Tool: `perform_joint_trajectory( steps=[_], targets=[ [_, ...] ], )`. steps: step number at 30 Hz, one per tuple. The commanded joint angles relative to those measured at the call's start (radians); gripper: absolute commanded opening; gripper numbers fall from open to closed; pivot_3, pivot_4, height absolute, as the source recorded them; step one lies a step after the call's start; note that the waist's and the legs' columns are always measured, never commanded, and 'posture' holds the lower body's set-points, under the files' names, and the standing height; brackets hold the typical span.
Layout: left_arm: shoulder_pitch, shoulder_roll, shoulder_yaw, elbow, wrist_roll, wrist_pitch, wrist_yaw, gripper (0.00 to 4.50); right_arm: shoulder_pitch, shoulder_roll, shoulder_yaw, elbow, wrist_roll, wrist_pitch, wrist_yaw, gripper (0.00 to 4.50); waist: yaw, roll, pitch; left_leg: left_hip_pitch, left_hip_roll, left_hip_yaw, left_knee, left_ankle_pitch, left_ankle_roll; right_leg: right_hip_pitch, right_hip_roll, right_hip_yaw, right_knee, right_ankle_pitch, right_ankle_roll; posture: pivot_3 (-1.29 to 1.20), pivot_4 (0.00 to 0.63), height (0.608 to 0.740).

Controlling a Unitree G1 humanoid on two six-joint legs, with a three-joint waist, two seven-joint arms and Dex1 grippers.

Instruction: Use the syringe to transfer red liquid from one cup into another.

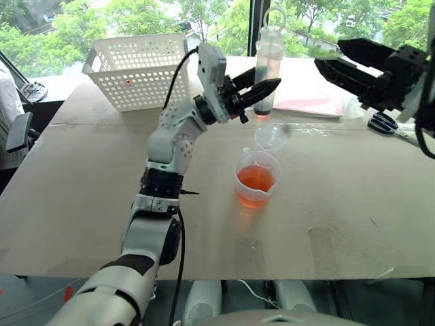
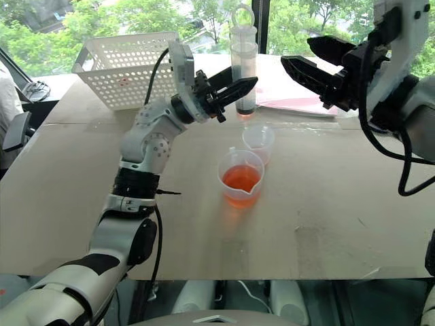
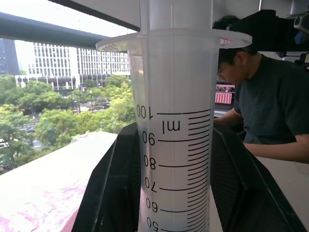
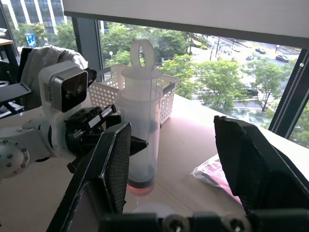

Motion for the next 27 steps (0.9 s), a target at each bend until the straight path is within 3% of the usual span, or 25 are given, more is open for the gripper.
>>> perform_joint_trajectory(
  steps=[1, 8, 18, 23, 27],
  targets=[
    [-0.042, -0.032, 0.012, 0.104, 0.032, -0.135, -0.062, 1.32, -0.039, 0.023, 0.02, 0.012, -0.107, -0.02, -0.003, 2.92, 0.0, 0.0, 0.0, -0.002, 0.0, -0.001, 0.0, 0.0, 0.0, -0.001, 0.0, -0.001, 0.0, 0.0, 0.0, 0.0, 0.15, 0.74],
    [-0.022, -0.091, 0.006, 0.219, 0.075, -0.277, -0.131, 1.32, -0.083, 0.09, 0.099, 0.007, -0.252, 0.008, 0.012, 2.92, 0.001, 0.0, 0.0, -0.012, 0.0, -0.001, 0.001, 0.0, 0.0, -0.01, 0.0, -0.002, 0.0, 0.0, 0.0, 0.0, 0.15, 0.74],
    [0.013, -0.117, -0.008, 0.184, 0.115, -0.299, -0.113, 1.32, -0.122, 0.158, 0.172, 0.016, -0.445, 0.055, 0.017, 2.92, 0.001, 0.0, 0.0, -0.011, 0.0, -0.002, 0.001, 0.0, 0.0, -0.01, 0.0, -0.003, 0.001, 0.0, 0.0, 0.0, 0.15, 0.74],
    [0.023, -0.123, -0.004, 0.166, 0.124, -0.292, -0.093, 1.32, -0.138, 0.2, 0.147, -0.005, -0.441, 0.113, 0.041, 2.92, 0.001, 0.0, 0.0, -0.011, 0.0, -0.002, 0.001, 0.0, 0.0, -0.01, 0.0, -0.003, 0.001, 0.001, 0.0, 0.0, 0.15, 0.74],
    [0.015, -0.121, 0.006, 0.175, 0.128, -0.285, -0.075, 1.32, -0.118, 0.161, 0.079, -0.063, -0.364, 0.21, 0.094, 2.92, 0.003, 0.0, 0.0, -0.012, 0.001, -0.003, 0.001, 0.0, 0.0, -0.01, -0.001, -0.004, 0.002, 0.001, 0.0, 0.0, 0.15, 0.74]
  ],
)
